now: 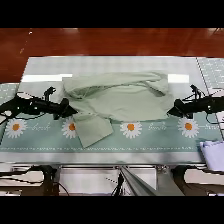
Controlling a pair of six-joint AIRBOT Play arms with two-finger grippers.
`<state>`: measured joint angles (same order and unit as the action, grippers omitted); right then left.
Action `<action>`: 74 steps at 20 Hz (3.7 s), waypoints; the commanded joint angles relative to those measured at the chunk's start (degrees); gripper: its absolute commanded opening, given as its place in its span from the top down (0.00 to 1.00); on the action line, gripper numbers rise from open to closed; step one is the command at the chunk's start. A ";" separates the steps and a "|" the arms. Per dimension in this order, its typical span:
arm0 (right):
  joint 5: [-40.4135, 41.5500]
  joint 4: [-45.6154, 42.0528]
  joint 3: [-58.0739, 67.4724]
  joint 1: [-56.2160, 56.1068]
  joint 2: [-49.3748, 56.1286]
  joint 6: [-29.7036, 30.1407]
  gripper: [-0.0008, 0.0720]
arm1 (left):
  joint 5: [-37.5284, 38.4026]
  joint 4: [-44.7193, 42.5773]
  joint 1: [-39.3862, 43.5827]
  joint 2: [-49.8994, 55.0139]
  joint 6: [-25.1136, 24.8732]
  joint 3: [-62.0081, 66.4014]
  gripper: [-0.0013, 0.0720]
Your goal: Fold the shirts.
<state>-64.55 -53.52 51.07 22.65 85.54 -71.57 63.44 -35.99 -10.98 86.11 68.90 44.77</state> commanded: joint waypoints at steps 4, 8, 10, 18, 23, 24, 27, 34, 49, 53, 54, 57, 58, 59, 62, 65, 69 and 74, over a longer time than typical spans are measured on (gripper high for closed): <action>-6.36 1.29 10.69 -1.33 -1.77 1.97 0.96 | -0.13 0.96 -2.40 -6.88 -5.97 4.00 0.95; -9.55 4.11 21.22 -1.33 -9.77 3.78 0.95 | 1.70 6.88 -2.45 -17.77 -9.60 15.26 0.95; -9.49 8.57 27.91 -1.33 -14.93 4.31 0.96 | 1.60 10.82 -2.45 -23.85 -9.75 24.22 0.95; 11.72 7.48 49.68 -1.33 -38.58 1.64 0.96 | -3.37 5.66 -2.49 -38.62 -17.14 65.51 0.95; 7.85 -10.38 57.11 -1.33 -48.11 -11.52 0.96 | -3.37 -7.82 -2.51 -47.91 -2.16 70.82 0.95; 5.79 -12.92 57.31 -1.33 -49.92 -13.22 0.96 | -1.84 -11.13 -2.49 -49.70 0.96 70.82 0.95; -3.96 -18.93 57.31 -1.33 -53.66 -15.52 0.96 | 7.48 -20.63 -2.51 -53.11 8.68 70.82 0.95; -31.78 -29.64 57.31 -1.42 -51.49 -14.34 0.96 | 37.70 -24.24 -2.51 -49.62 15.39 69.85 0.95; -14.67 -17.59 45.59 -9.49 -3.67 -11.80 0.96 | 4.72 -17.53 2.23 -12.59 6.73 38.62 0.95; 3.69 -17.59 45.59 -13.79 4.76 -14.56 0.96 | -6.25 -17.53 2.93 -2.67 4.15 38.62 0.95; 7.08 -17.49 45.59 -14.47 6.69 -15.52 0.96 | -7.91 -17.51 3.15 -0.37 4.15 38.62 0.95; 12.94 -17.46 45.59 -16.04 11.74 -17.42 0.96 | -11.58 -16.61 3.98 5.84 4.15 38.62 0.95; 13.70 -17.44 45.59 -16.39 13.33 -17.59 0.96 | -12.81 -15.78 4.35 7.43 4.15 38.62 0.95; 13.84 -17.49 45.59 -16.39 14.62 -17.64 0.96 | -14.14 -15.34 4.72 8.94 4.15 38.62 0.95; 11.65 -17.55 45.59 -16.33 17.75 -17.84 0.96 | -17.31 -15.43 5.03 11.93 3.54 38.62 0.95; 7.43 -17.16 45.59 -16.33 17.86 -17.81 0.96 | -13.49 -15.34 4.92 12.61 4.00 38.88 0.95; -6.80 -19.30 45.59 -15.93 13.99 -15.91 0.96 | 12.17 -19.17 3.65 12.48 4.00 42.82 0.95; -15.47 -24.39 45.59 -15.98 13.03 -16.22 0.96 | 20.65 -24.94 3.13 12.81 7.45 42.77 0.95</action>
<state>-74.19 -75.66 96.68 6.66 98.94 -87.99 76.82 -57.84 -7.70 98.63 74.96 87.18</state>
